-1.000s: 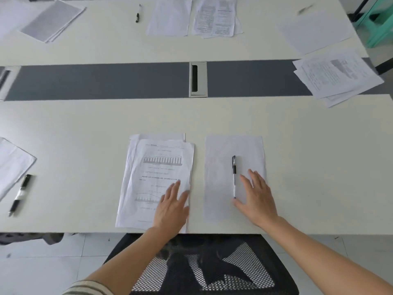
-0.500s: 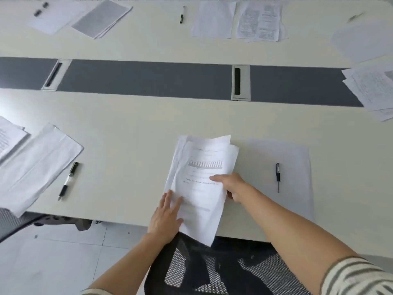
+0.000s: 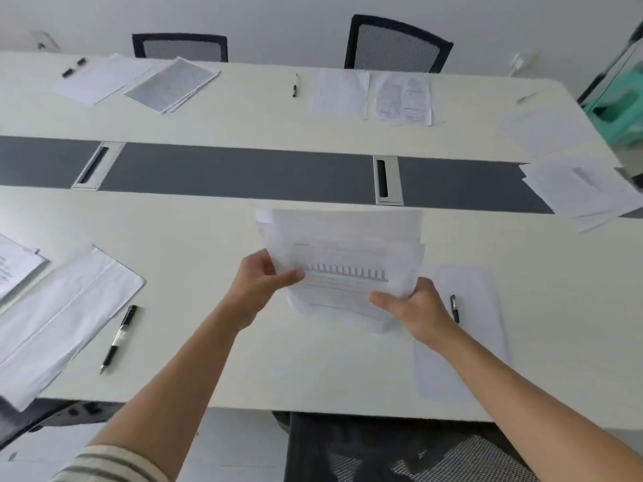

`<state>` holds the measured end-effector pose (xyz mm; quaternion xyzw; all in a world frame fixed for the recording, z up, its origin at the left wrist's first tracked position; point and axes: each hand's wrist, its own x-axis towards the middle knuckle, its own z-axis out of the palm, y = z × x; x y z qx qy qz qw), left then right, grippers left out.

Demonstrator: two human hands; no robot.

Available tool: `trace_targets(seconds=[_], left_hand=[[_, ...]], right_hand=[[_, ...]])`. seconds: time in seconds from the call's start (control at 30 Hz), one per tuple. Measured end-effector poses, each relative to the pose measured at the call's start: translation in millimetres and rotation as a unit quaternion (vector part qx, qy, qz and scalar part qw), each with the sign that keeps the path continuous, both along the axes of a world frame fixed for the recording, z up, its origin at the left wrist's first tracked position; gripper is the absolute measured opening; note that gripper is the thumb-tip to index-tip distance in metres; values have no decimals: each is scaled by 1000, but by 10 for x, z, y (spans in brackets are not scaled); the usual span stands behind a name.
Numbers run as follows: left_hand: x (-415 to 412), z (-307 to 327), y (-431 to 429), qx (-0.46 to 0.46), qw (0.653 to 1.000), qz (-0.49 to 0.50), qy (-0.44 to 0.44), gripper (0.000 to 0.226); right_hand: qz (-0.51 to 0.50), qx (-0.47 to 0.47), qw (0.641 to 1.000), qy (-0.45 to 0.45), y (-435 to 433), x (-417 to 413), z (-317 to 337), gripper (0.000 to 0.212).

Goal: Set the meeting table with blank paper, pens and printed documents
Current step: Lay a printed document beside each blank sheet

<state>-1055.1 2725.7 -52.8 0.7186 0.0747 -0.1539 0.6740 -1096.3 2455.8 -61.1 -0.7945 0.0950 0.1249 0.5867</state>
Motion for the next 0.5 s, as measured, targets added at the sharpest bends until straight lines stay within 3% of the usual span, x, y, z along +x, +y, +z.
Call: trace_targets(seconds=[0.03, 0.13, 0.23, 0.4, 0.5], left_hand=[[-16, 13, -28, 14, 1000, -12, -6, 25], [-134, -113, -93, 53, 998, -40, 4, 25], [-235, -272, -156, 69, 996, -60, 23, 29], [-277, -297, -294, 129, 992, -5, -12, 24], [-386, -284, -322, 100, 995, -6, -17, 23]], right_hand=[[-7, 12, 1000, 4, -5, -10, -1, 17], [-9, 25, 1000, 12, -54, -82, -144, 30], [-19, 25, 999, 18, -130, -143, -317, 30], [-43, 42, 998, -25, -120, -170, -296, 41], [-31, 30, 999, 9, -164, -205, -378, 23]])
